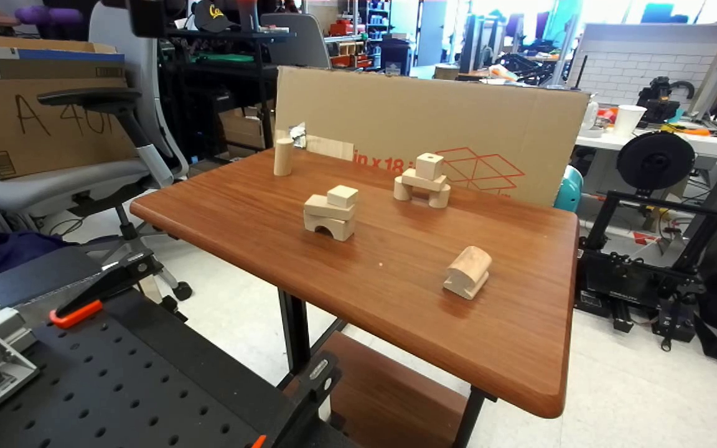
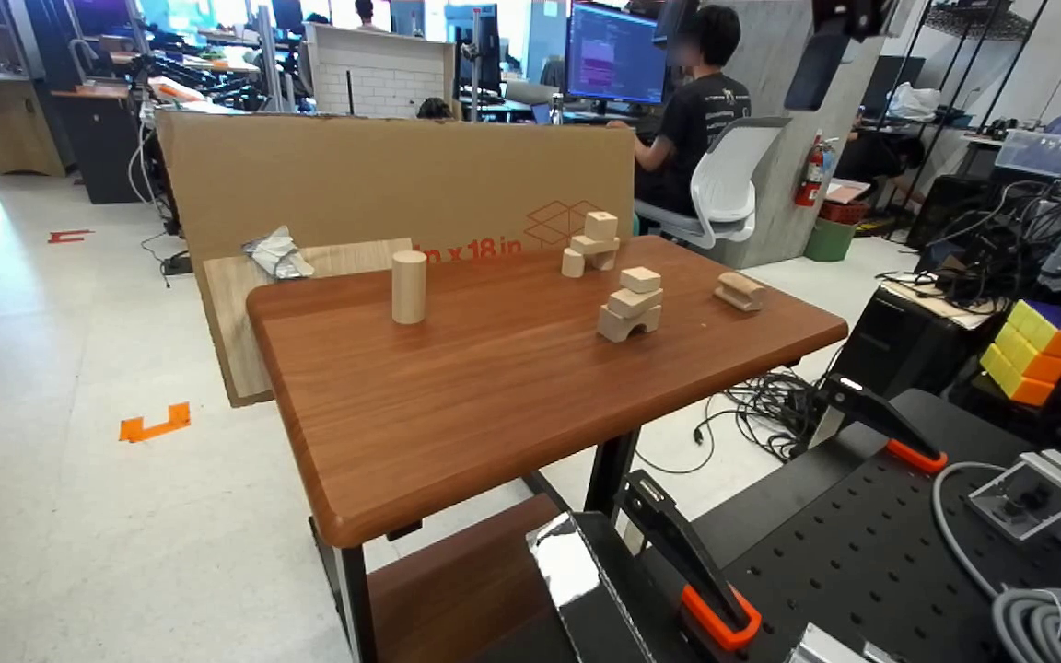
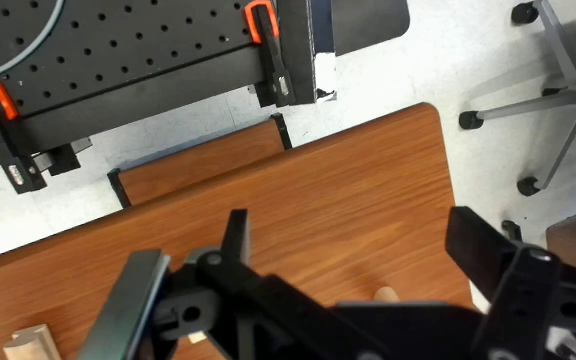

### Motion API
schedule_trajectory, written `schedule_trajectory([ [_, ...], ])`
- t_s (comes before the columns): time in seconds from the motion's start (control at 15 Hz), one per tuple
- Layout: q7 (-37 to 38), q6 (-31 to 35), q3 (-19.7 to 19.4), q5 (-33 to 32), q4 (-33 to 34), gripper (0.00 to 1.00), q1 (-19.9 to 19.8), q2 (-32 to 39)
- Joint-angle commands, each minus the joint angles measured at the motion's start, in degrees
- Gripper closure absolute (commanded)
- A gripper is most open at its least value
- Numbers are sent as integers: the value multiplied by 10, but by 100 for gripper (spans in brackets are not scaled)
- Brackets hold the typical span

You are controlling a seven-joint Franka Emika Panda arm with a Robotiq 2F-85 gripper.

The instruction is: Put the block on the tower to the right

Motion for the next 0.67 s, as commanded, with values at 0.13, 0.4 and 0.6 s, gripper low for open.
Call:
schedule_trajectory([
  [0.13, -34, 35, -34, -58, 73, 0, -48, 94],
  [0.4, -68, 48, -54, -76, 119, 0, -61, 160],
  [0.6, -111, 70, -62, -86, 145, 0, -65, 200],
])
